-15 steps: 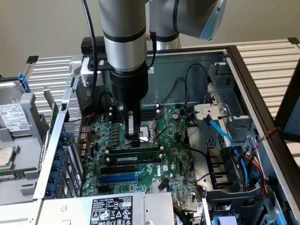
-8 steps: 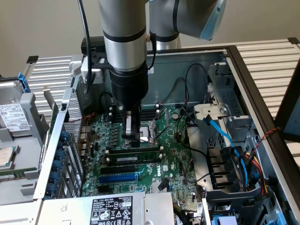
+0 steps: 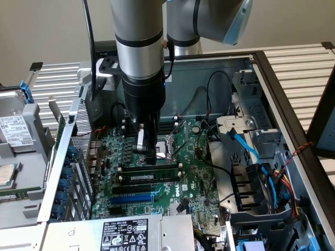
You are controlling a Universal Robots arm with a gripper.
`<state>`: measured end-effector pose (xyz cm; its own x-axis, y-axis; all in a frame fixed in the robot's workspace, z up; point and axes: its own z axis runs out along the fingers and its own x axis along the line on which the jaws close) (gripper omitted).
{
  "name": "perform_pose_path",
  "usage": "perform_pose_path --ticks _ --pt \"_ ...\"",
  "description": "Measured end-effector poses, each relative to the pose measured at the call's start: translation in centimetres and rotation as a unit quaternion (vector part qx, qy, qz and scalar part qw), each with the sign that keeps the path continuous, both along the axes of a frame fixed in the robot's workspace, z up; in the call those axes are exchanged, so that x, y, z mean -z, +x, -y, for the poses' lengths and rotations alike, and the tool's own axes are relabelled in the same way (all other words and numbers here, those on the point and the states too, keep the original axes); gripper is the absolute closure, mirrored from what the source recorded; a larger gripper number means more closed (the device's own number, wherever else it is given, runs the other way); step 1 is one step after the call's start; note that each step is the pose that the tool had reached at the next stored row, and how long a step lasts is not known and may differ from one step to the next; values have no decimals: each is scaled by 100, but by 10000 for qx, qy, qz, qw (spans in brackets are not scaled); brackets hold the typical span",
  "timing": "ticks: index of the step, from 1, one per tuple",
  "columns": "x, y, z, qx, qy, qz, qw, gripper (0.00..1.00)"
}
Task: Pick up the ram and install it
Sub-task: 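Press down the ram until it locks into place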
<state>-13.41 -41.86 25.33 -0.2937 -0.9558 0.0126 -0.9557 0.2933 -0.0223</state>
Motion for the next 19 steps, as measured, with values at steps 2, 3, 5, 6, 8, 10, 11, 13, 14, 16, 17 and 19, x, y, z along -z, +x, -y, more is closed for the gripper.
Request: perform_pose_path --ticks 2,3,5,6,8,10,11,13,14,16,17,19 --pt "0 0 0 140 0 0 9999 89" --pt "0 0 0 213 0 0 9998 89" --pt "0 0 0 352 0 0 9994 89" --pt "0 0 0 423 0 0 9991 89" --pt "0 0 0 564 0 0 9984 89" --pt "0 0 0 702 0 0 9975 89" --pt "0 0 0 775 0 0 9970 89" --pt "0 0 0 919 0 0 9958 89" --pt "0 0 0 993 0 0 9951 89" --pt "0 0 0 1138 0 0 9935 89" --pt "0 0 0 1215 0 0 9926 89" --pt "0 0 0 1349 0 0 9909 89"
